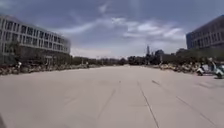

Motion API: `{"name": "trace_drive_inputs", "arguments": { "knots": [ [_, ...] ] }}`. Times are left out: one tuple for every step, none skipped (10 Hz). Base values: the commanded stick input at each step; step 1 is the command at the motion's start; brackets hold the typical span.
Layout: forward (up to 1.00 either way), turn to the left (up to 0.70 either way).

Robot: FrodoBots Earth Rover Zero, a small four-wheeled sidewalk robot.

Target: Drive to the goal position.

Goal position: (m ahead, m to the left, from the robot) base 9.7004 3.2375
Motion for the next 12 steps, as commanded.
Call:
{"name": "trace_drive_inputs", "arguments": {
  "knots": [
    [0.6,-0.03],
    [0.6,0.0],
    [0.6,0.0],
    [0.6,0.0],
    [0.6,0.0],
    [0.6,0.0],
    [0.6,0.0],
    [0.6,0.0],
    [0.6,0.0],
    [0.6,0.0],
    [0.6,0.0],
    [0.6,0.0]
  ]
}}
